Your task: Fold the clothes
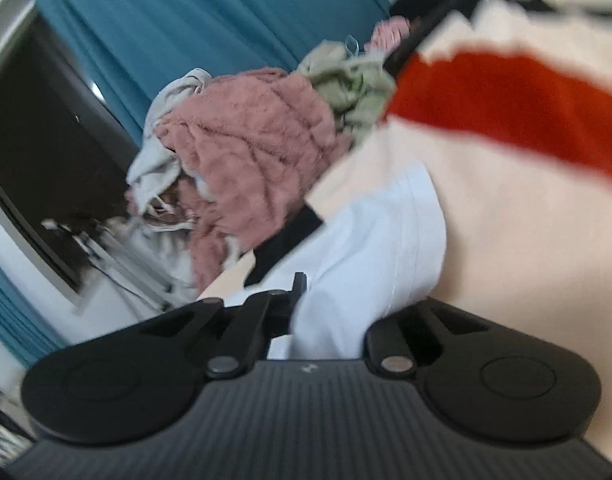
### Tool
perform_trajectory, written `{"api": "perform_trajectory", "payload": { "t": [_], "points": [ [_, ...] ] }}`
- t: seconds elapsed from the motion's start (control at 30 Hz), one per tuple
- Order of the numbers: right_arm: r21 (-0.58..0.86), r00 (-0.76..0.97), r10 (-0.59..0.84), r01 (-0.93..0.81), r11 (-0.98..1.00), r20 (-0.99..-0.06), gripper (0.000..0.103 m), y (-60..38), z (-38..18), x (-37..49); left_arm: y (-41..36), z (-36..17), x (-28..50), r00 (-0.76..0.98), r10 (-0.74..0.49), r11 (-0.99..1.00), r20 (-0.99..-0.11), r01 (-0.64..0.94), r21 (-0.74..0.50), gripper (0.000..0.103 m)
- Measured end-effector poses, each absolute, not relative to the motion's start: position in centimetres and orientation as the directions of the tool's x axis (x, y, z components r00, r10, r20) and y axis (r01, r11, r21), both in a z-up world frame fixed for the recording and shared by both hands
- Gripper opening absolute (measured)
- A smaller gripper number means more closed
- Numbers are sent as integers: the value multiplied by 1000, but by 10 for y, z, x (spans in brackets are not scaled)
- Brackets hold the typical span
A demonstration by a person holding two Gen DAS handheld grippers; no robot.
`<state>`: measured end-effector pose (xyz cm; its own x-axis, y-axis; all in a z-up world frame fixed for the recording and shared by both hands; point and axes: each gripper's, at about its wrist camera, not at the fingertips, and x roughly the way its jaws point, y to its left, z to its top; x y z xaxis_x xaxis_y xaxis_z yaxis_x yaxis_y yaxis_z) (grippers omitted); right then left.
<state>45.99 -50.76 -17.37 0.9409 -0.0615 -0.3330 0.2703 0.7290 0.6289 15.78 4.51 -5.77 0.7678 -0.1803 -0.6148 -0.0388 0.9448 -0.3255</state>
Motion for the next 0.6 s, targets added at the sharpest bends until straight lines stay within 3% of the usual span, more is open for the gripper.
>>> {"api": "perform_trajectory", "payload": {
  "t": [0.33,0.47,0.6],
  "points": [
    [217,965,-168,211,953,-201,6,-350,-25,436,90,-24,118,808,-68,968,-586,-89,-235,80],
    [57,965,-143,159,986,-218,6,-257,-12,448,114,-9,103,835,-29,965,-549,-120,-234,81],
    [-110,957,-124,98,989,-263,6,-163,-41,471,129,-7,105,849,42,961,-526,-178,-210,81]
  ]
}}
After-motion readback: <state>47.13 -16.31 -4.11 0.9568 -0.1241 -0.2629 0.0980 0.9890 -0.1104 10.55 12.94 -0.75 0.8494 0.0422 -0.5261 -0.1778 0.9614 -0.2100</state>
